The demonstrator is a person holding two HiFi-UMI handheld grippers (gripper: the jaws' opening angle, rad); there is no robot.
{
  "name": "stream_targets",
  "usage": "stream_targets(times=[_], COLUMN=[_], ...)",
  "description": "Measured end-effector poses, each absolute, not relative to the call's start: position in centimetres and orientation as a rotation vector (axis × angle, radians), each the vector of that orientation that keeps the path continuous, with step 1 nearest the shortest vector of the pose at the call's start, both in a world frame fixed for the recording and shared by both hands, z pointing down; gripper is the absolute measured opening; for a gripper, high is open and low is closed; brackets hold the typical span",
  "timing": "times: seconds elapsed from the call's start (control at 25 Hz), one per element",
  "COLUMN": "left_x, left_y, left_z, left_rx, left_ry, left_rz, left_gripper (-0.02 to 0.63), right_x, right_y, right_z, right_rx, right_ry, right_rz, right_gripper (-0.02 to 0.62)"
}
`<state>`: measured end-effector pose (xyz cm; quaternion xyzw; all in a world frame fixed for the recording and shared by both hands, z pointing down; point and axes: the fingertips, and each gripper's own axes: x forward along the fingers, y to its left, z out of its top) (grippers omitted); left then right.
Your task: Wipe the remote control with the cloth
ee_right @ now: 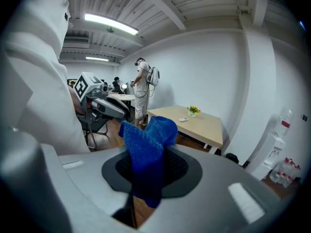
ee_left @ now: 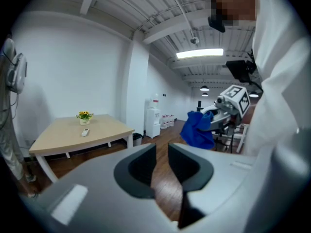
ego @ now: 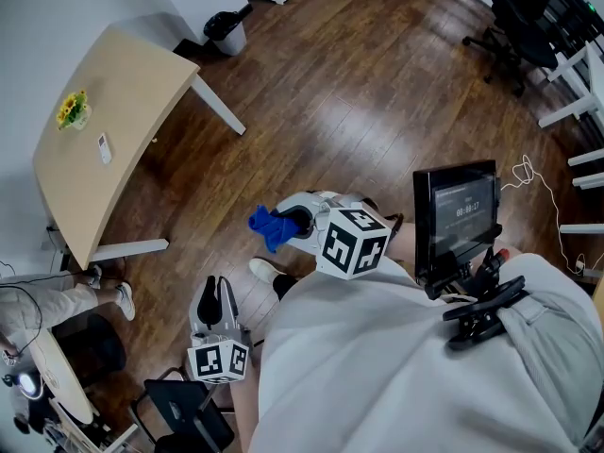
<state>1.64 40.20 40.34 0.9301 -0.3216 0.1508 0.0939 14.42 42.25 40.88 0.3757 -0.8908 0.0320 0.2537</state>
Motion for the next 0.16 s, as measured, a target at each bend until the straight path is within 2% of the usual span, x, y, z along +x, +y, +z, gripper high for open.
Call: stream_targets(times=[0.16], left_x=[1.50], left_y=[40.07], left_z=[40.60], left_rx=[2.753], left_ry=[-0.954], left_rz=[0.458], left_gripper=[0.098], right_x=[14.40], right_y=[42.03], right_z=[40.92], right_rx=[1.023], right_ry=[-2.419], right_rz=[0.089], right_gripper=[0.078])
